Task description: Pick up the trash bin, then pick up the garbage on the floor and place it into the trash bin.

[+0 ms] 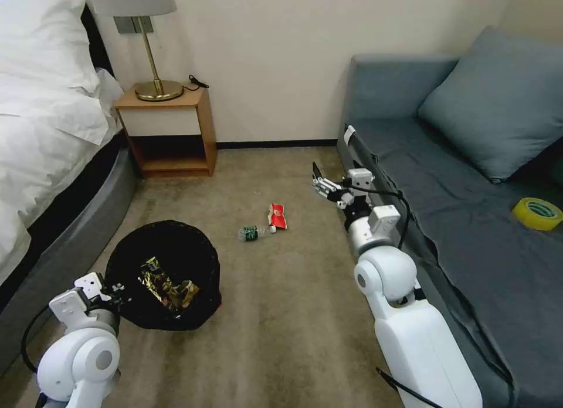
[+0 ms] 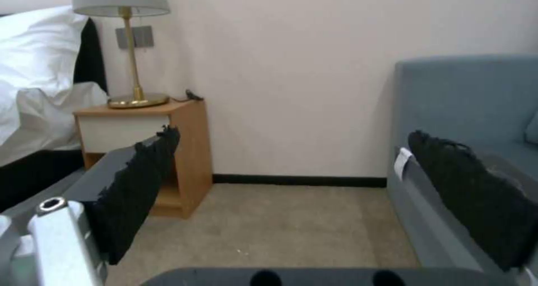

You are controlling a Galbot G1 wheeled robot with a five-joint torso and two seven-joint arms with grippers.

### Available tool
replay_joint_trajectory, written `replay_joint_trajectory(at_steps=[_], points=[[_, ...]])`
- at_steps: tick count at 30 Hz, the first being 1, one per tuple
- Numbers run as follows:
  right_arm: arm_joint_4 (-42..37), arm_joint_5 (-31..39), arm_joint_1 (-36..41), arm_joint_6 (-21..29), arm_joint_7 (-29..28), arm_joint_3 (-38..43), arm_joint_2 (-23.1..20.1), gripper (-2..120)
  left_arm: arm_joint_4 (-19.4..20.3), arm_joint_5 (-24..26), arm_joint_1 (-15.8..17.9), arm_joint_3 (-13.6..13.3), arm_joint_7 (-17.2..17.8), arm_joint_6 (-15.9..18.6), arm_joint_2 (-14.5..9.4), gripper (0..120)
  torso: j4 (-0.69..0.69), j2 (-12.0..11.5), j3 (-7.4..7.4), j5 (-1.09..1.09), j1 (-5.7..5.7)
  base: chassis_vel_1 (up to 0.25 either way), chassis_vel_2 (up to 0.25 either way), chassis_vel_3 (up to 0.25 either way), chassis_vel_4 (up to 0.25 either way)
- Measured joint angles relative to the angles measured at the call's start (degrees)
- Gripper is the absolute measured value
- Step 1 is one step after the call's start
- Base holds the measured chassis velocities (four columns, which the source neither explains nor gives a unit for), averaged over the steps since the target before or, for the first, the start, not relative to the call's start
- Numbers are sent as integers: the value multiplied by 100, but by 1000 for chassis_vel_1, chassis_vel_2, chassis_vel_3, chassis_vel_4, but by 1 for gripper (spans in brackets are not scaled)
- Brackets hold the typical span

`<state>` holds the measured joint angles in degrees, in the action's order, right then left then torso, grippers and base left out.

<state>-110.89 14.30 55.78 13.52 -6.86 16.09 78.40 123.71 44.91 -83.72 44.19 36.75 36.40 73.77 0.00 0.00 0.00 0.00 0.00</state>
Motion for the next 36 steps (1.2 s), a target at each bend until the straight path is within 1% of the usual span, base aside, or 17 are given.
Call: replay_joint_trajectory(at_steps=[10, 21, 25, 36], points=[[-120, 36, 213, -64, 157, 117, -161, 100, 22, -1, 6, 58, -6, -5, -2, 2, 0, 0, 0, 0, 0, 0, 0, 0, 0], [-30, 25, 287, -232, 172, -68, -158, 100, 66, -1, -7, 109, -5, -5, -3, 2, 0, 0, 0, 0, 0, -8, 7, 11, -6], [-34, 22, 311, -257, 173, -79, -165, 100, 74, 0, -11, 141, -5, -4, 13, 2, -1, 0, 0, 0, 0, -89, 63, 98, -78], [-69, 16, 357, -271, 173, -151, -172, 100, 131, 3, -49, 245, -2, -5, 59, 2, 0, 0, -1, 1, 0, -143, 142, 146, -142]])
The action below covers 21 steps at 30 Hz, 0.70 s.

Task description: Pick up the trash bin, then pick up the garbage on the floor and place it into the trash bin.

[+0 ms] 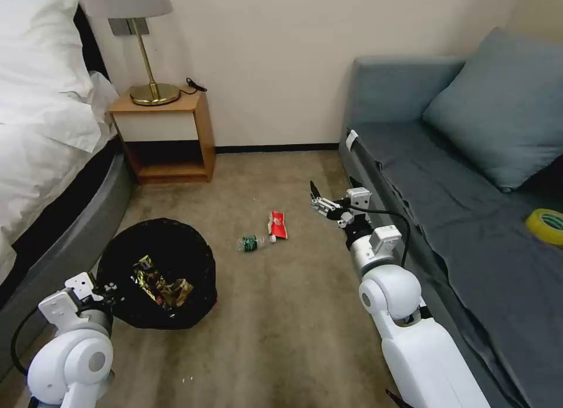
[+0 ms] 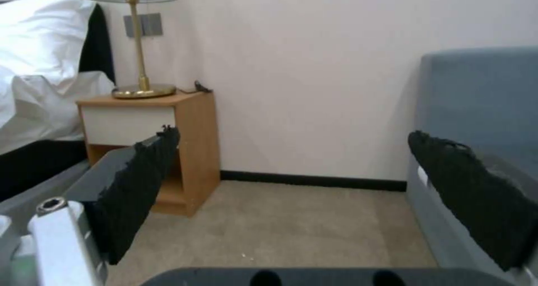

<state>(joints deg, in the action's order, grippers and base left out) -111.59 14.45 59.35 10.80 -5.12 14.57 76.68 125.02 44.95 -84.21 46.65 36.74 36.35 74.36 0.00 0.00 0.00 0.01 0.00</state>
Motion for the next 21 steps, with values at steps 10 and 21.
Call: replay_joint_trajectory(at_steps=[10, 21], points=[[64, 16, -28, -1, -17, -119, -33, 100, 67, 39, -23, 155, 2, 1, -16, 2, 0, 0, 0, -1, 0, -103, 120, 111, -106], [172, 9, -21, -38, -19, -210, -38, 100, 56, 46, -17, 176, 2, 4, 26, 2, 0, 0, 0, -1, 0, -114, 115, 124, -119]])
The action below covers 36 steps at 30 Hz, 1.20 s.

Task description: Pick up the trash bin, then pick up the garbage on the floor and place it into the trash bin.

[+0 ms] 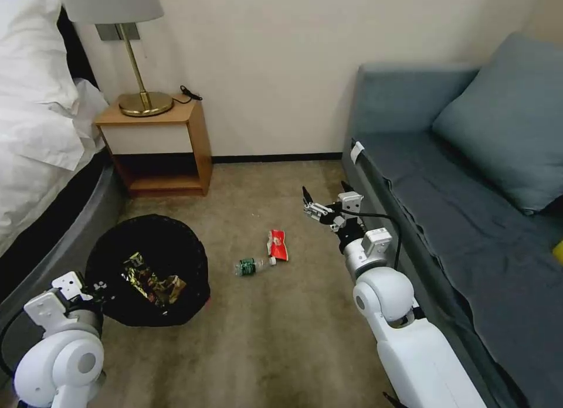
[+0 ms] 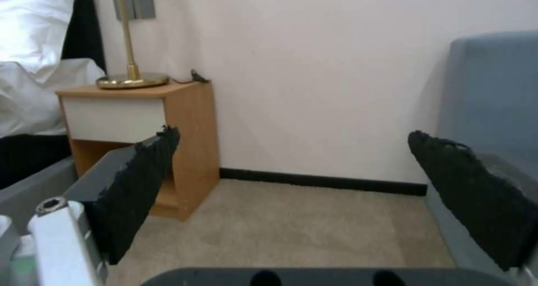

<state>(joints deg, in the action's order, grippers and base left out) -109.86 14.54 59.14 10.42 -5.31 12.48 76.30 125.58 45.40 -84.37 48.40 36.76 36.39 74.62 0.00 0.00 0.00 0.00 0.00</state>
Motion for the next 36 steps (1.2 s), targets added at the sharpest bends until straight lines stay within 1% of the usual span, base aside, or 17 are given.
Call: replay_joint_trajectory(at_steps=[9, 24, 36], points=[[77, -4, -34, -28, -7, -90, 6, 100, -4, 26, 21, 78, -1, 12, -50, 2, 0, 0, 0, 0, 0, -108, 116, 111, -125], [164, -45, -73, -60, -9, -237, 21, 100, -67, 43, 16, 104, -3, 10, -62, 2, 0, 0, 0, 0, 0, -118, 118, 116, -110], [188, -229, -75, -126, -22, -630, 11, 100, -143, 47, 26, 86, -6, -6, -100, 2, 0, 0, 0, 1, 0, -120, 118, 117, -114]])
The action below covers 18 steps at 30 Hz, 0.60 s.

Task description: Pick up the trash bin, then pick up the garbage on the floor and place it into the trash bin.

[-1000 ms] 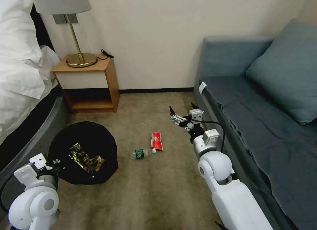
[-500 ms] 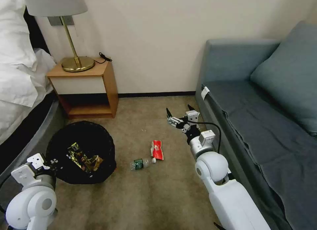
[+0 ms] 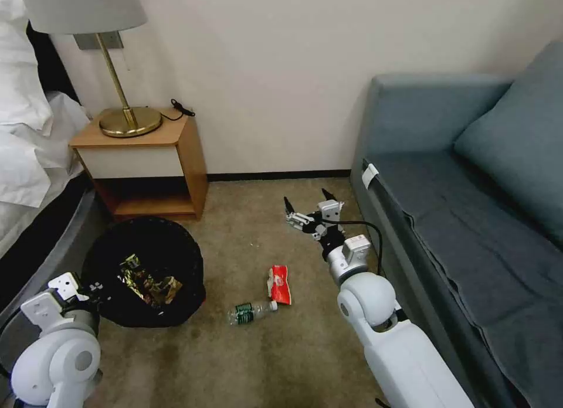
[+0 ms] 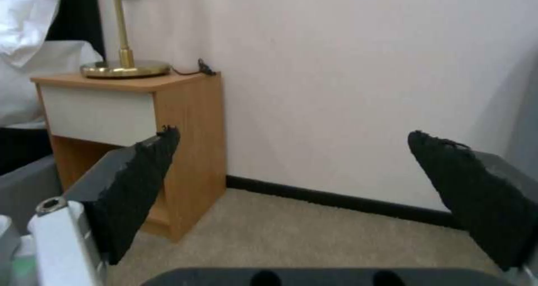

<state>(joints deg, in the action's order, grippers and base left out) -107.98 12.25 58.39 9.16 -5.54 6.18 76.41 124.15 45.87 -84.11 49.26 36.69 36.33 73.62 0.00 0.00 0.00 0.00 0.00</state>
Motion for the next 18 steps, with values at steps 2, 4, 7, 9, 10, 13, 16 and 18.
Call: replay_joint_trajectory(at_steps=[2, 4, 7, 9, 10, 13, 16, 18], points=[[0, -4, 0, -2, -6, -26, -4, 100, 3, -1, -2, 2, 0, 0, 1, 2, 0, 0, 0, 0, 0, -118, 108, 107, -110], [0, -4, -1, -5, -14, -62, -17, 100, 21, -2, -6, 7, 0, 0, 4, 2, 0, 0, 0, 0, 0, -114, 104, 107, -102], [23, -9, -26, -27, -56, -125, -42, 100, 47, -2, -16, 19, 0, -1, 10, 2, 0, 0, 0, 0, 0, -92, 82, 106, -99], [80, -9, -80, -67, -171, -224, -49, 100, 57, -5, -29, 30, -1, -2, 25, 2, 1, 0, 0, 0, 0, -65, 65, 82, -93], [121, -9, -120, -85, -239, -283, -49, 100, 57, -6, -32, 34, -1, -3, 31, 2, 1, 0, 0, 0, 0, -54, 53, 46, -45], [210, 106, -265, -23, -400, -466, -52, 100, 57, -15, -34, 42, -1, -5, 44, 2, 0, 0, 0, 0, 0, -36, 35, 31, -30], [362, 755, -671, 443, -814, -939, -97, 100, 57, -21, -43, 54, -1, -5, 52, 2, 1, 0, 1, 0, 0, 0, 0, 0, 0], [438, 1194, -881, 761, -1077, -1177, -109, 100, 61, -24, -52, 60, -1, -6, 52, 2, 1, 0, 1, 0, 0, 0, 0, 0, 0]])
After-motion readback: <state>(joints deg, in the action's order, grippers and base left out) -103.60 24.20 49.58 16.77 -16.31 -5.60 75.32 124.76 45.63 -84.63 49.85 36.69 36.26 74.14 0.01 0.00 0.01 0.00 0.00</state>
